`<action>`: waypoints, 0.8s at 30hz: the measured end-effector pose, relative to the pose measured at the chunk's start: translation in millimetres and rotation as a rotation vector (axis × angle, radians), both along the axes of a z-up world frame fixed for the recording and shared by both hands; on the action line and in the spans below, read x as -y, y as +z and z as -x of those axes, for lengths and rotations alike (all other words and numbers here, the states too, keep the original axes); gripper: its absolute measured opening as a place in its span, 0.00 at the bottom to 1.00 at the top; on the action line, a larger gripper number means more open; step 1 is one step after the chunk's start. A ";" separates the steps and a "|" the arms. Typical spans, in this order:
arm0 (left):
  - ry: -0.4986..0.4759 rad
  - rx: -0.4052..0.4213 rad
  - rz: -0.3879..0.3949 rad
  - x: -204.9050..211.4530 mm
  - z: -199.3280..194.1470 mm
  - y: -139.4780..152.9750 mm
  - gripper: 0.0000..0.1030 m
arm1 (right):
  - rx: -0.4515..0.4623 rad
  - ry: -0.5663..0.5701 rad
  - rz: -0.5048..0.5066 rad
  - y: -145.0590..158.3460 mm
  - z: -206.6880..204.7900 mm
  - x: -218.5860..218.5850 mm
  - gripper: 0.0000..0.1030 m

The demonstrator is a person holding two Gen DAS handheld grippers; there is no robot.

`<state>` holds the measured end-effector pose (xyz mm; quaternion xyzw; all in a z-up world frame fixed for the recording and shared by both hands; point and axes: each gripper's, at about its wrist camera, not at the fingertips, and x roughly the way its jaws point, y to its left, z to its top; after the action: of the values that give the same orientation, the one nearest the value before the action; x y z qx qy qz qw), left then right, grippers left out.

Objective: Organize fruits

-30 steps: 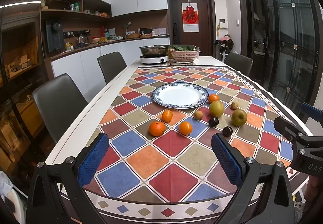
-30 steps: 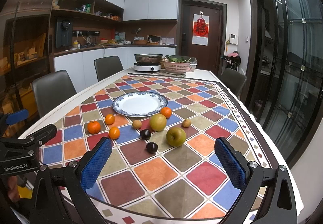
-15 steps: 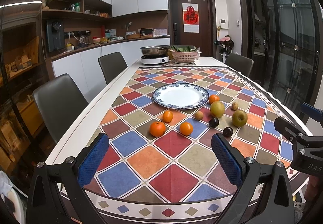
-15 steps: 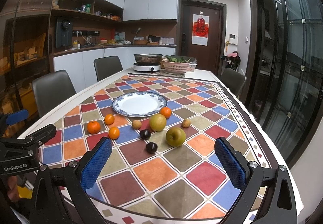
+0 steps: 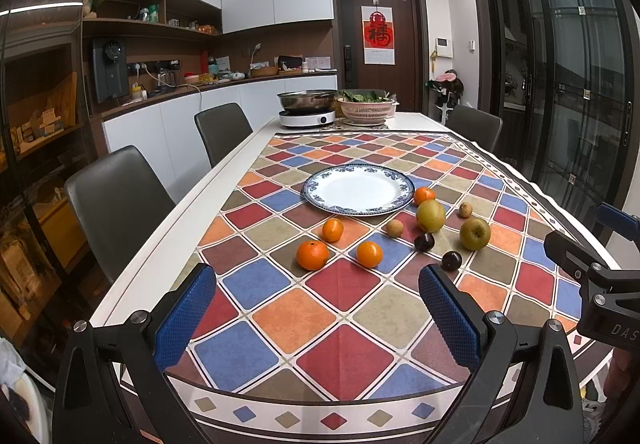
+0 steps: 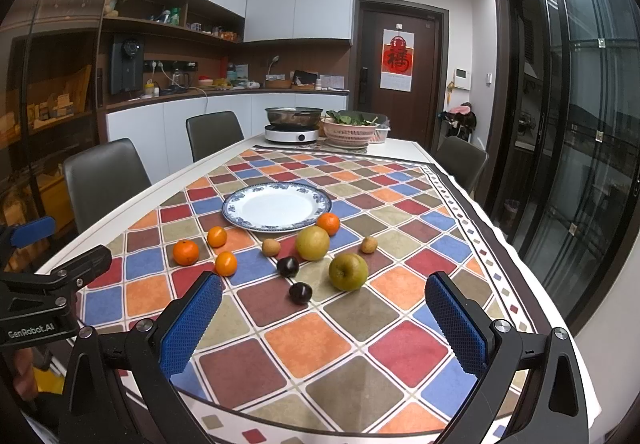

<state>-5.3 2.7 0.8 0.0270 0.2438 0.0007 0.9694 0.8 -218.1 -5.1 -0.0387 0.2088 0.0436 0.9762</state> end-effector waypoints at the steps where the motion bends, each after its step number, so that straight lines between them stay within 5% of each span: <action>1: 0.001 0.000 0.000 -0.2 -0.2 0.1 1.00 | 0.000 0.000 0.000 -0.1 0.0 -0.1 0.99; 24: -0.020 -0.024 0.000 -2.5 -7.0 -6.7 1.00 | -0.024 0.011 0.005 -6.5 -5.2 -4.0 0.99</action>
<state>1.7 5.2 -5.9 0.0294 0.2552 -0.0095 0.9664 5.9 -214.1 -11.6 -0.0418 0.2205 0.0490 0.9733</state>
